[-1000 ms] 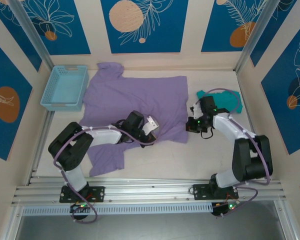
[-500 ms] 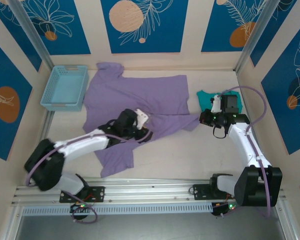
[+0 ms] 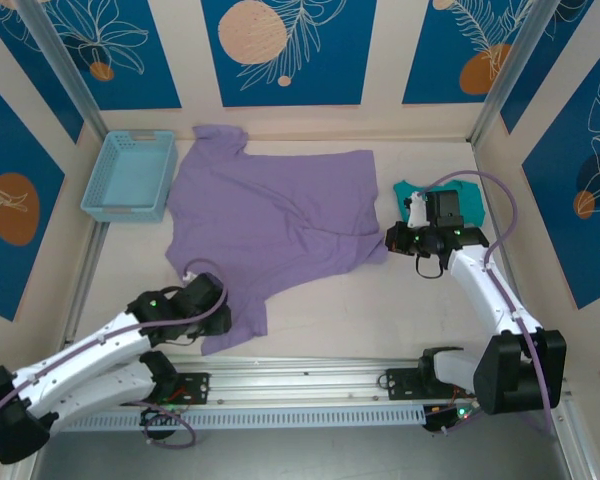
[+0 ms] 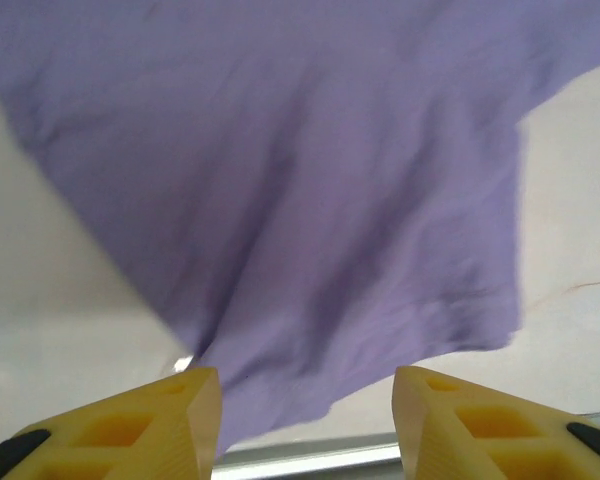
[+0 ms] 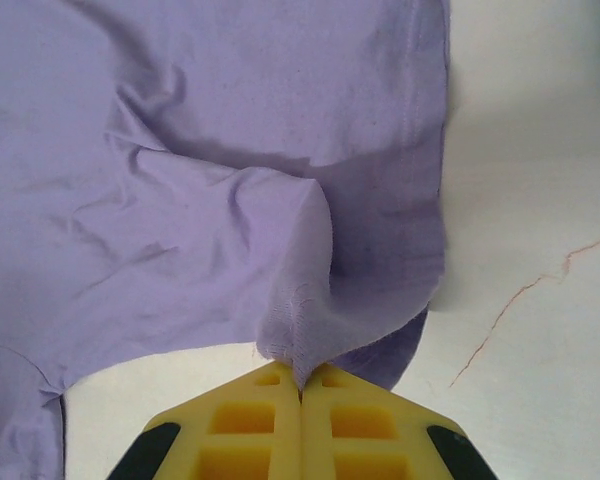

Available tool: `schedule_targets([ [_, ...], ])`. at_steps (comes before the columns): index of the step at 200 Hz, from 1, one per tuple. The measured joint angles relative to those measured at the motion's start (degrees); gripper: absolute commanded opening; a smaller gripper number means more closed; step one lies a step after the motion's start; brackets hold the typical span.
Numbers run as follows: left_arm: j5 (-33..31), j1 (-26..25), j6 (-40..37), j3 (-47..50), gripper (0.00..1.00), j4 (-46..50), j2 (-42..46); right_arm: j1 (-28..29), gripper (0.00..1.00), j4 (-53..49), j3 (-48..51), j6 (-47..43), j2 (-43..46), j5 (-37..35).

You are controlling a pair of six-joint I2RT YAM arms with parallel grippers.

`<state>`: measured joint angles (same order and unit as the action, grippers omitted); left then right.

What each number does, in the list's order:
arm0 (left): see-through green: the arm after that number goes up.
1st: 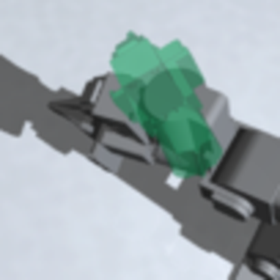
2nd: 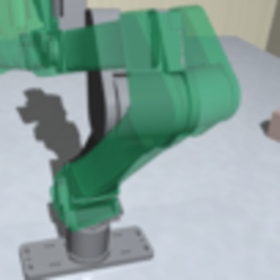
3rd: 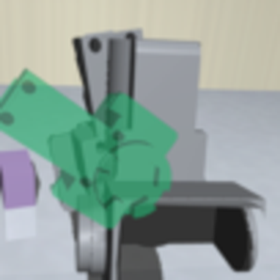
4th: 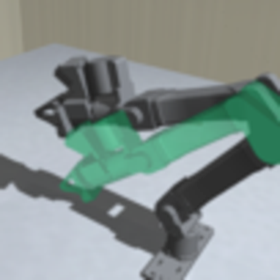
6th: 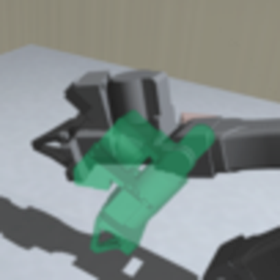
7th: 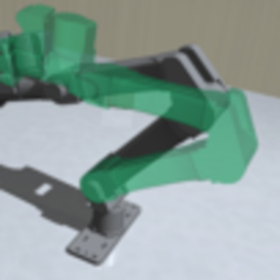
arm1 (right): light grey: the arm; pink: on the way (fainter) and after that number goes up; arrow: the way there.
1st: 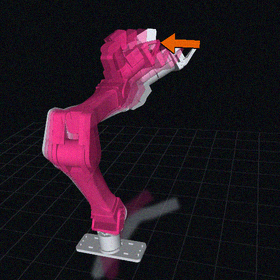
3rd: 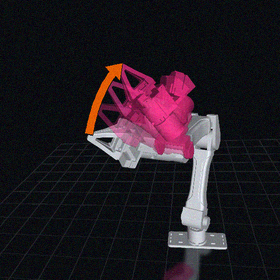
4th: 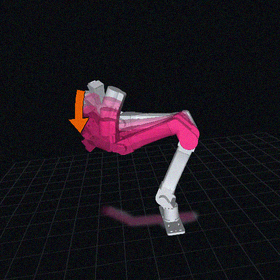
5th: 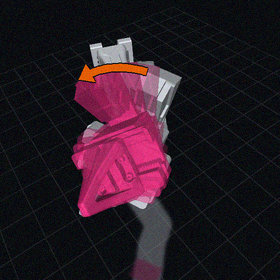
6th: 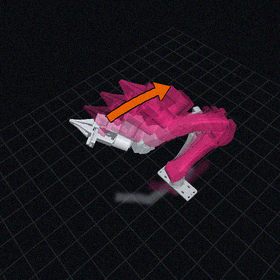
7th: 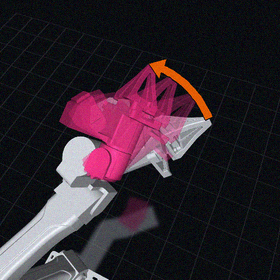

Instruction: Fold the inside-out t-shirt

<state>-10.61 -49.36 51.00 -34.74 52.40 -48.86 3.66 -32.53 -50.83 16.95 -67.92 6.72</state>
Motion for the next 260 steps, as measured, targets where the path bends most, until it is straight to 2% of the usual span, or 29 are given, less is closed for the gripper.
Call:
schedule_targets([
  [31,-0.94,-1.92,5.31,2.16,0.51,2.40,-4.70,0.02,0.00,0.00,0.35,0.00,1.42,0.52],
  [58,-1.05,-1.92,7.89,6.03,0.47,2.23,-5.01,0.02,0.00,0.42,0.61,0.00,1.88,1.14],
  [94,0.81,-1.73,9.75,11.06,0.31,-2.78,-5.79,0.02,0.00,0.85,1.03,0.00,1.68,1.55],
  [131,1.01,-0.61,9.46,11.08,0.00,-3.58,-6.01,0.02,0.00,1.42,1.03,0.00,1.60,1.70],
  [158,0.00,-0.37,6.84,8.87,0.00,-4.04,-4.28,-0.50,0.00,1.53,1.03,0.02,1.90,1.70],
  [178,-4.52,-0.35,1.88,1.16,0.00,-3.34,-0.11,-1.73,0.00,1.79,0.94,0.37,3.74,1.66],
  [203,-13.79,-0.35,-8.96,-14.21,0.00,-5.70,3.89,-3.34,0.00,1.51,-2.47,0.92,6.51,1.53],
  [227,-22.08,-0.35,-22.69,-29.99,0.00,-10.36,4.46,-5.38,0.00,-0.46,-11.69,0.79,7.87,0.63],
  [260,-28.20,-0.35,-40.98,-50.84,0.00,-16.92,2.82,-8.44,0.00,-4.79,-28.26,-0.17,11.89,-2.05],
])
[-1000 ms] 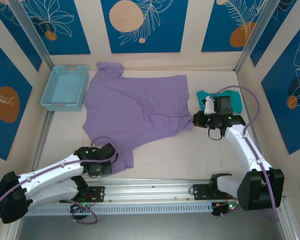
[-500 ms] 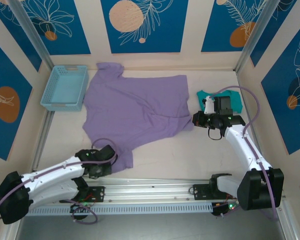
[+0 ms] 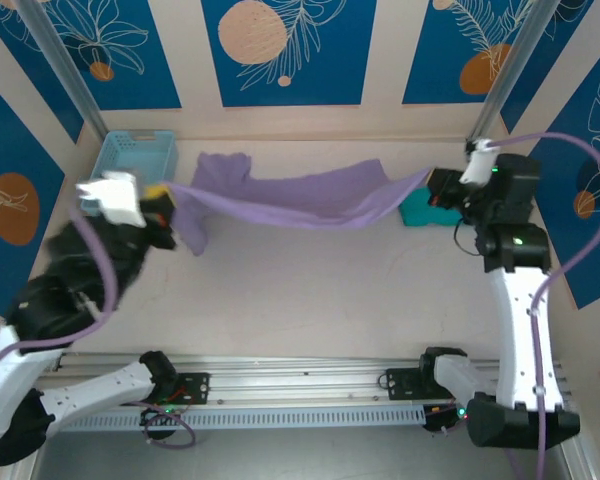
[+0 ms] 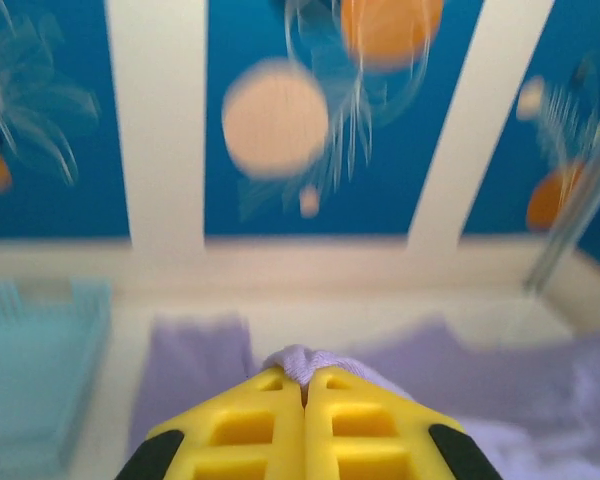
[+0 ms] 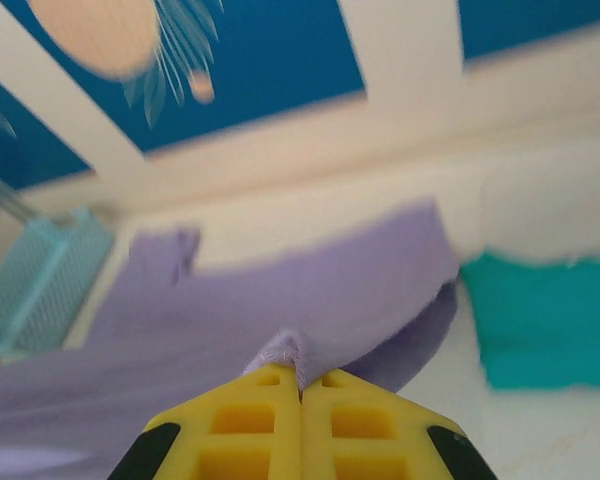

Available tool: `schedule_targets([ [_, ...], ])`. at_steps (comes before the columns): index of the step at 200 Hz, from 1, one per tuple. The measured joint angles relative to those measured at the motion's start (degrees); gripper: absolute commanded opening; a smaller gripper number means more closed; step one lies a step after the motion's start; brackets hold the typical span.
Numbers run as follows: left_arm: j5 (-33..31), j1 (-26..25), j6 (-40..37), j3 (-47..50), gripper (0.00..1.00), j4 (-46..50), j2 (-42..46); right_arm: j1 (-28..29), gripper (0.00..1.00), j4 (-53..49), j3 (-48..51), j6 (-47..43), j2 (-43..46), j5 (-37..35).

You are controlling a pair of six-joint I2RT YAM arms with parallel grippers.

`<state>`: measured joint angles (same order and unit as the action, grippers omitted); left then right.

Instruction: Fold the inside-out t-shirt

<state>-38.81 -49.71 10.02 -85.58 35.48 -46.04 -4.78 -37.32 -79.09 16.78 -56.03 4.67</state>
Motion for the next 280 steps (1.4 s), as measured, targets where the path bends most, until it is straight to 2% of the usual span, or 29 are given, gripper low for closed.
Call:
schedule_targets([
  [24,-5.77,0.00,-12.00,-11.54,0.00,-5.70,-2.29,-0.50,0.00,-1.14,-9.18,-0.33,3.17,-1.25],
  [41,-9.14,0.35,-17.57,-14.62,0.00,-9.66,-4.52,-0.50,0.00,-0.98,-12.41,-0.31,4.24,-1.25],
  [53,-9.77,2.80,-19.37,-15.30,0.00,-10.60,-7.06,-0.50,0.00,-0.39,-13.05,-0.28,3.50,-1.29],
  [61,-8.57,6.84,-18.60,-15.80,0.00,-9.90,-9.57,-0.50,0.00,0.07,-13.03,-0.28,2.14,-1.31],
  [84,0.98,23.41,-13.27,-17.73,0.00,-5.73,-20.15,-0.15,0.00,2.32,-13.07,-0.24,-5.60,-1.27],
  [96,5.25,28.39,-10.97,-19.28,0.00,-3.87,-26.69,0.26,0.00,3.91,-13.42,-0.24,-10.67,-1.25],
  [127,14.12,33.86,-8.24,-26.38,0.00,0.61,-44.04,1.16,0.00,5.20,-18.18,-0.26,-25.46,-0.63],
  [154,18.21,36.33,-7.50,-36.74,0.00,5.25,-51.30,1.36,0.00,4.37,-25.75,-0.63,-32.20,-0.11],
  [185,20.90,36.74,-7.50,-42.21,0.00,5.66,-46.31,1.33,0.00,2.16,-32.28,-2.62,-30.12,-0.39],
  [239,25.73,36.74,-6.62,-39.15,0.00,3.58,-22.38,0.79,0.00,-3.30,-34.45,-6.36,-12.20,-3.54],
  [262,28.33,36.74,-5.70,-39.47,0.00,2.25,-15.08,0.76,0.00,-4.70,-37.46,-7.02,-5.73,-4.72],
  [280,29.90,36.74,-5.35,-41.03,0.00,1.36,-12.52,0.68,0.00,-5.77,-40.87,-7.45,-2.10,-5.16],
])
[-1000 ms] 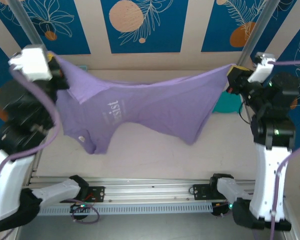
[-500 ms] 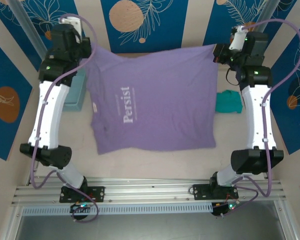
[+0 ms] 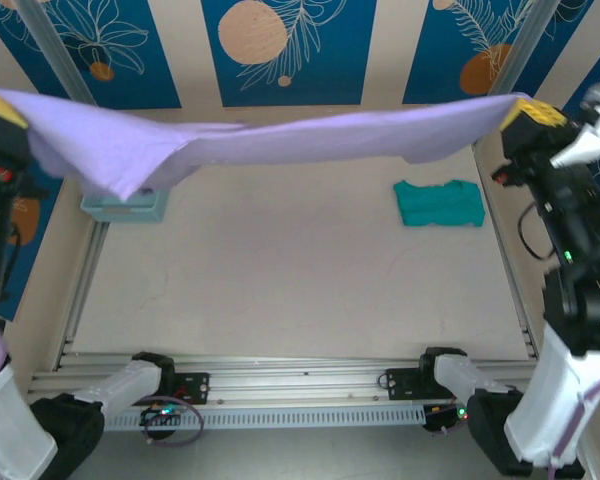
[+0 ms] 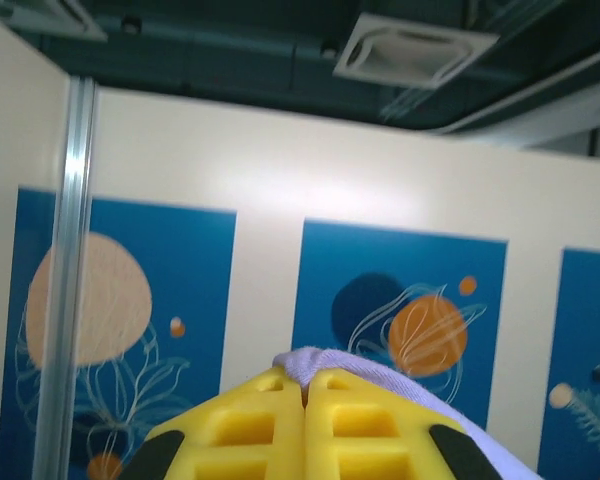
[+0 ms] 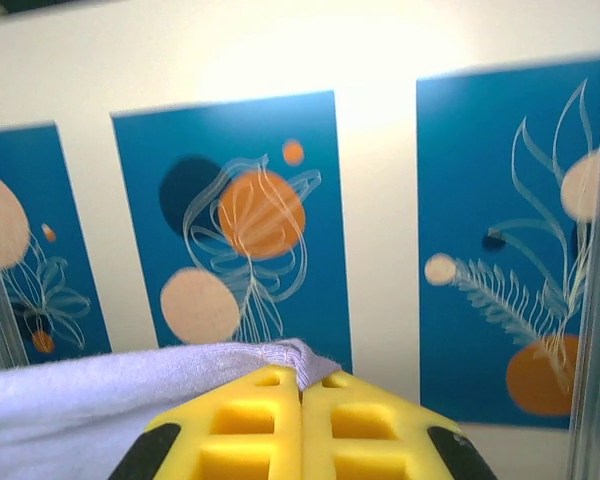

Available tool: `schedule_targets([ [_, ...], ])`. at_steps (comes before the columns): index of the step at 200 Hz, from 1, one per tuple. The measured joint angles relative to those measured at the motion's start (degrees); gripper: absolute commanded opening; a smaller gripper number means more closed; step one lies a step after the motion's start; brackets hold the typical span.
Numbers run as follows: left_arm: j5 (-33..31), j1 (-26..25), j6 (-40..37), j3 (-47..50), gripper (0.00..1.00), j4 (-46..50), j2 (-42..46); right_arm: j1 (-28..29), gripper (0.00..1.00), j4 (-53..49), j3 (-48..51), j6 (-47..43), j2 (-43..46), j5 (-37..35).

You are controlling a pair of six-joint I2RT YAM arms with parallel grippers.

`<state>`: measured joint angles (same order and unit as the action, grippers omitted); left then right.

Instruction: Fold the inside-out t-shirt

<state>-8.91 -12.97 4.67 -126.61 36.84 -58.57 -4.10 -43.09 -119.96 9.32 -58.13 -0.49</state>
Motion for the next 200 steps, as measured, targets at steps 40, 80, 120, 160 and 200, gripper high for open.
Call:
schedule_targets([
  [40,-0.48,0.00,-0.96,-4.57,0.00,0.11,-2.93,-0.04,0.00,-0.61,-5.68,-1.53,0.98,-1.38],
  [80,-4.00,0.04,-3.63,-9.22,0.00,-0.02,-17.27,-0.04,0.00,-0.35,-5.05,-4.07,-5.62,-2.84],
  [120,-4.63,2.08,-4.50,-3.28,0.00,-3.17,-33.68,2.27,0.00,7.65,7.21,-6.32,-16.74,-6.01],
  [160,-3.45,6.10,-4.35,-1.77,0.03,-8.55,-54.40,7.13,0.00,17.42,11.37,-7.02,-39.95,-9.90],
  [200,0.90,7.61,-1.33,-32.06,0.52,-8.94,-89.77,9.62,0.29,15.78,-12.52,-5.31,-76.24,-13.46],
])
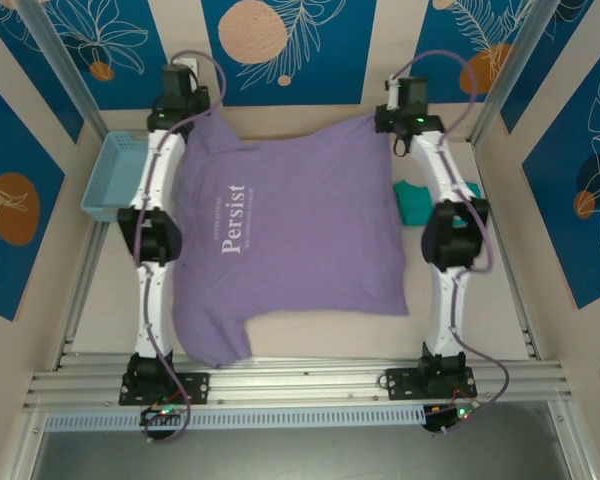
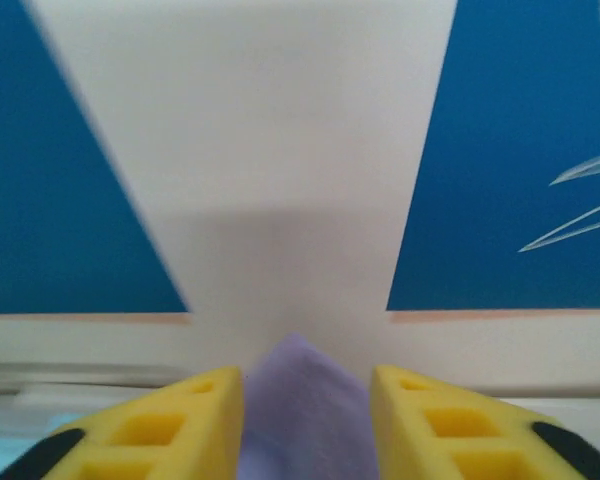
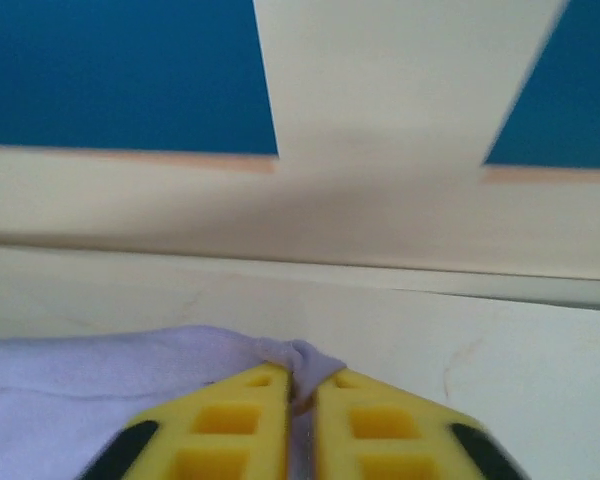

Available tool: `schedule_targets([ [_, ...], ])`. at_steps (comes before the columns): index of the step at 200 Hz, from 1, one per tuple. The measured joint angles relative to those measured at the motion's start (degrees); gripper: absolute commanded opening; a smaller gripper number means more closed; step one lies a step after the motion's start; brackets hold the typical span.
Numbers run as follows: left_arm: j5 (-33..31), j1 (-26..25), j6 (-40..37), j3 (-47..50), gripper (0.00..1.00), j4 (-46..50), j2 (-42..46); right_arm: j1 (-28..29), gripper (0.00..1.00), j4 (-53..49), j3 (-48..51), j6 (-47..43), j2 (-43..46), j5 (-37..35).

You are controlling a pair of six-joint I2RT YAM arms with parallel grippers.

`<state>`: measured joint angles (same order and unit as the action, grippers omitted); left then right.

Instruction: Fold the inside-out t-shirt

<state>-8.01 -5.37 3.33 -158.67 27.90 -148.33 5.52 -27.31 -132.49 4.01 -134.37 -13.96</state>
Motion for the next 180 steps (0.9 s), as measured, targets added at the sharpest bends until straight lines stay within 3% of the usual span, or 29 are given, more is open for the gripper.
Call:
schedule_targets([
  [18,2.05,0.00,1.31,0.68,0.59,1.31,-5.35,0.46,0.40,-5.18,-9.53,0.83,-10.82,-1.36],
  [39,3.80,-0.04,4.63,13.68,0.62,0.72,-2.03,0.48,0.46,-10.05,-7.89,1.07,-11.63,-2.10],
  [62,6.84,0.00,9.86,37.16,0.66,-2.45,11.13,0.63,0.49,-9.77,12.90,2.78,1.64,-1.38],
  [86,11.39,-0.04,17.81,67.10,0.67,-11.41,34.53,1.22,0.52,-9.25,38.60,7.39,22.99,0.96],
  [113,16.46,-0.70,26.23,91.56,0.68,-23.65,59.39,3.80,0.53,-9.57,59.52,13.00,41.88,3.28],
  [142,18.08,-2.71,29.38,106.36,0.69,-25.73,73.55,5.62,0.52,-11.82,74.75,17.88,47.06,5.25],
  [180,14.58,-4.33,28.02,116.74,0.69,-13.94,85.37,5.62,0.48,-14.38,84.02,23.17,46.34,5.75],
])
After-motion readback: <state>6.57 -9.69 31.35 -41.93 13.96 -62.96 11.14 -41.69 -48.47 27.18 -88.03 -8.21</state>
